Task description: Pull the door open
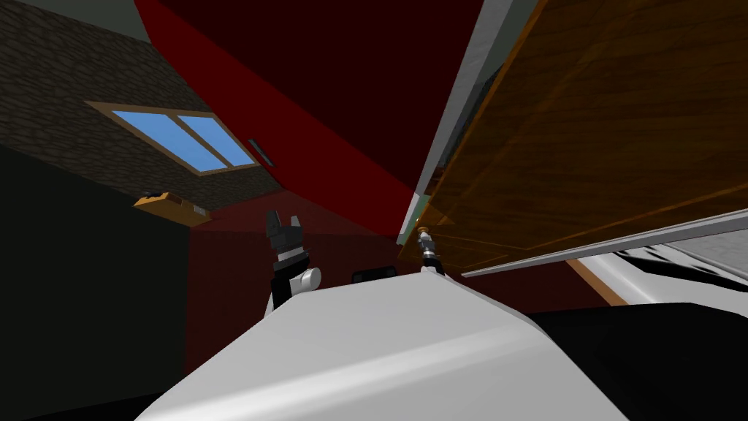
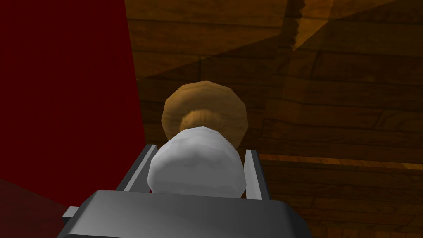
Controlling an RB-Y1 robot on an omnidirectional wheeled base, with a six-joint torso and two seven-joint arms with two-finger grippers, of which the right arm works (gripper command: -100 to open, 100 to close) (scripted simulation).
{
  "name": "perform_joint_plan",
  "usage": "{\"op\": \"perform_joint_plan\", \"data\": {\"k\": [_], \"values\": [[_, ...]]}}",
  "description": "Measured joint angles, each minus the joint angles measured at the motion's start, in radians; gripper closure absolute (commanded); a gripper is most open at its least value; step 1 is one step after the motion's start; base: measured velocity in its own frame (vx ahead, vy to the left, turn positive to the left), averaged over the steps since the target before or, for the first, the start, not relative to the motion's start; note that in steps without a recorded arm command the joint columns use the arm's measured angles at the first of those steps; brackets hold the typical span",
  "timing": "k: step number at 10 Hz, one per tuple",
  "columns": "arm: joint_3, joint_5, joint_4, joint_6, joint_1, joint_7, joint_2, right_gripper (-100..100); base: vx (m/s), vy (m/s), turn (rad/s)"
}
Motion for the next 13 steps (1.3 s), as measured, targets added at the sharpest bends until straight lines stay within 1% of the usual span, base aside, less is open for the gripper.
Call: {"op": "perform_joint_plan", "data": {"k": [1, 3, 4, 5, 7, 8, 9, 10, 11, 13], "values": [[0.017, 0.006, -0.001, -0.004, 0.005, -0.019, -0.010, 100, -0.262, -0.009, 0.131], [0.047, 0.016, -0.026, -0.006, 0.025, -0.050, -0.036, 100, -0.278, -0.045, 0.139], [0.062, 0.021, -0.032, -0.007, 0.030, -0.064, -0.044, 100, -0.114, -0.024, 0.041], [0.068, 0.023, -0.031, -0.004, 0.033, -0.066, -0.041, 100, -0.192, -0.009, 0.156], [0.092, 0.031, -0.029, -0.026, 0.041, -0.093, -0.064, 100, -0.261, -0.024, 0.142], [0.104, 0.034, -0.045, -0.033, 0.056, -0.102, -0.079, 100, -0.254, -0.006, 0.128], [0.118, 0.038, -0.048, -0.042, 0.064, -0.115, -0.093, 100, -0.236, -0.019, 0.117], [0.134, 0.043, -0.038, -0.057, 0.067, -0.133, -0.103, 100, -0.229, -0.021, 0.142], [0.147, 0.046, -0.046, -0.065, 0.079, -0.145, -0.116, 100, -0.213, -0.020, 0.083], [0.171, 0.055, -0.045, -0.087, 0.091, -0.166, -0.131, 100, -0.143, -0.028, 0.043]]}}
